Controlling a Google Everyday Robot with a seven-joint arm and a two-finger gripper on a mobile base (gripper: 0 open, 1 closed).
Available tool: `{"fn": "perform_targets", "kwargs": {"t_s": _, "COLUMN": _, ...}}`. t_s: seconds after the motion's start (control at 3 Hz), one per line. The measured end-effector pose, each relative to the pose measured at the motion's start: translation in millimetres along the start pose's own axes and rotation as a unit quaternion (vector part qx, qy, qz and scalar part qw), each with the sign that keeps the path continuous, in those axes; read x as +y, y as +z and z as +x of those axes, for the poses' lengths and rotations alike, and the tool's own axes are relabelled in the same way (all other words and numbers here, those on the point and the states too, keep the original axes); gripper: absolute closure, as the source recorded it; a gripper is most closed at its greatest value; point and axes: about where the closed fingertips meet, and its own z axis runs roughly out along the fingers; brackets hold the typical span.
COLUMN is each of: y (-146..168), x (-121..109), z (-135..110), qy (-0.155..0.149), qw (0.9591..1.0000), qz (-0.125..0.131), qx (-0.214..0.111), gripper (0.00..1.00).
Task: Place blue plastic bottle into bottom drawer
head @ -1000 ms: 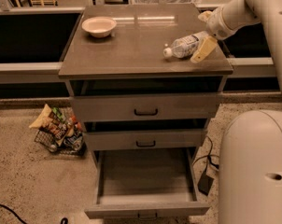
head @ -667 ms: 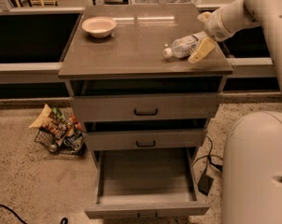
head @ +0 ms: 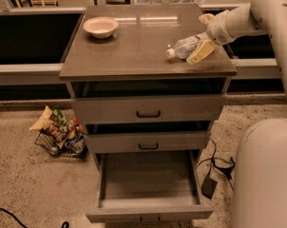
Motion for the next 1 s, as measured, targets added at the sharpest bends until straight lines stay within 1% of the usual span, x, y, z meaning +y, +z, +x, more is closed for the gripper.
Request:
{"fn": "perform_targets", "kwargs": {"t_s": 0.33, "y": 4, "x": 2, "z": -2, "qy": 0.013, "qw": 0.9998, "qz": -0.003, "qx": -0.017, "gripper": 0.0}}
{"fn": "perform_targets", "kwargs": {"t_s": 0.67, "y": 9, "x": 5, "z": 2, "qy": 0.026, "qw": 0.9995, "qz": -0.015, "qx": -0.012, "gripper": 0.0}}
{"fn": "perform_targets", "kwargs": {"t_s": 1.0, "y": 14, "x": 10, "z": 11, "qy": 0.04, "qw": 0.9986, "qz": -0.035, "qx": 0.008, "gripper": 0.0}}
